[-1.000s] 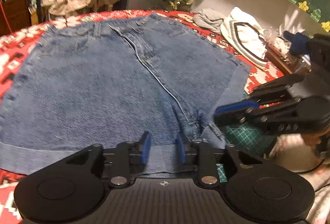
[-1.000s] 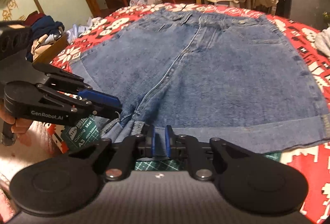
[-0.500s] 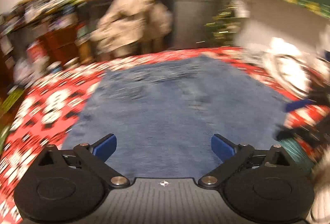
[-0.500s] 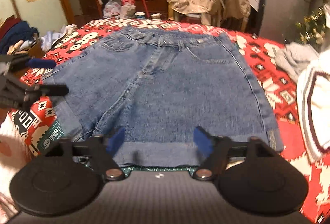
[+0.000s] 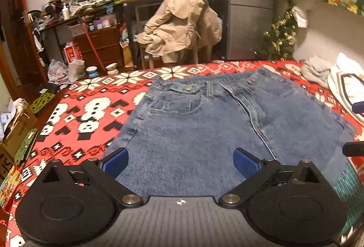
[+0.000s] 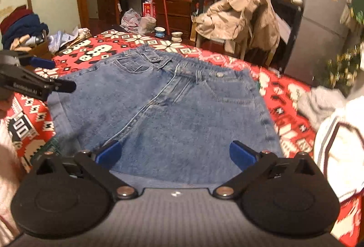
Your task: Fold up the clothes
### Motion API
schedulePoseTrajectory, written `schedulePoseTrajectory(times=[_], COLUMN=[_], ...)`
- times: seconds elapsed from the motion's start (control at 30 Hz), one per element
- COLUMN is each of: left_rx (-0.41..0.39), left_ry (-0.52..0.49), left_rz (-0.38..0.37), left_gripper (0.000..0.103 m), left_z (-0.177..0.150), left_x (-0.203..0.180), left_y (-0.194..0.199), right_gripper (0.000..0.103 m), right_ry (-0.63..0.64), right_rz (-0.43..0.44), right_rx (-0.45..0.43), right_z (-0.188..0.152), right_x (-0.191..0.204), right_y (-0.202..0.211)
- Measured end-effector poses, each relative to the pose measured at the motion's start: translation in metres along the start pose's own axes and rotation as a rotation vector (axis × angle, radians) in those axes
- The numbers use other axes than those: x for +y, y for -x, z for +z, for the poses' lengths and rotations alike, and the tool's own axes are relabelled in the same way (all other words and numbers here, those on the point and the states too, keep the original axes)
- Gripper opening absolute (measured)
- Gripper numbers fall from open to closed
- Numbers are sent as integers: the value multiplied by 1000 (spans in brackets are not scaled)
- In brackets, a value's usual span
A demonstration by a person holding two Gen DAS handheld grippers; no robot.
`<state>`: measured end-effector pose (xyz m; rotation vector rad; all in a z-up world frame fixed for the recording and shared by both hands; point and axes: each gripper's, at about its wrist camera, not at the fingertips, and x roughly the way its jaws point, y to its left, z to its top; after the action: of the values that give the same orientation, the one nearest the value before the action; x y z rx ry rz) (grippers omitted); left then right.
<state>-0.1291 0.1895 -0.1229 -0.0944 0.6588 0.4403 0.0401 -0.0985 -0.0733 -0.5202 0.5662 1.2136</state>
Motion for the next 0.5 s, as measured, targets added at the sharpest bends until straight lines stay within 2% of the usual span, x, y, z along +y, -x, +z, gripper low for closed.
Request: schedulePoseTrajectory(times=[0.17,0.23,0.33,0.4,0.5], left_rx=[38,57,84,139,235], left_ry=[152,191,229,279,362], left_rz=[-38,-20,25,49,82], left_gripper=[99,99,93,77,64], left_z=[17,29,48,63,85], left_x=[19,26,35,43,54], left_y=[-21,-35,-56,-67,-82], right_gripper=[102,102,102,102,102], right_ry=[13,44,101,145,220], right_rz=[35,71,119,151,211], right_rx=[-52,-46,-17,11,63], right_z=[20,35,65,88,125], right_x=[-6,-7,-8,-9,1], right_y=[-19,-35,-62,-80,-102])
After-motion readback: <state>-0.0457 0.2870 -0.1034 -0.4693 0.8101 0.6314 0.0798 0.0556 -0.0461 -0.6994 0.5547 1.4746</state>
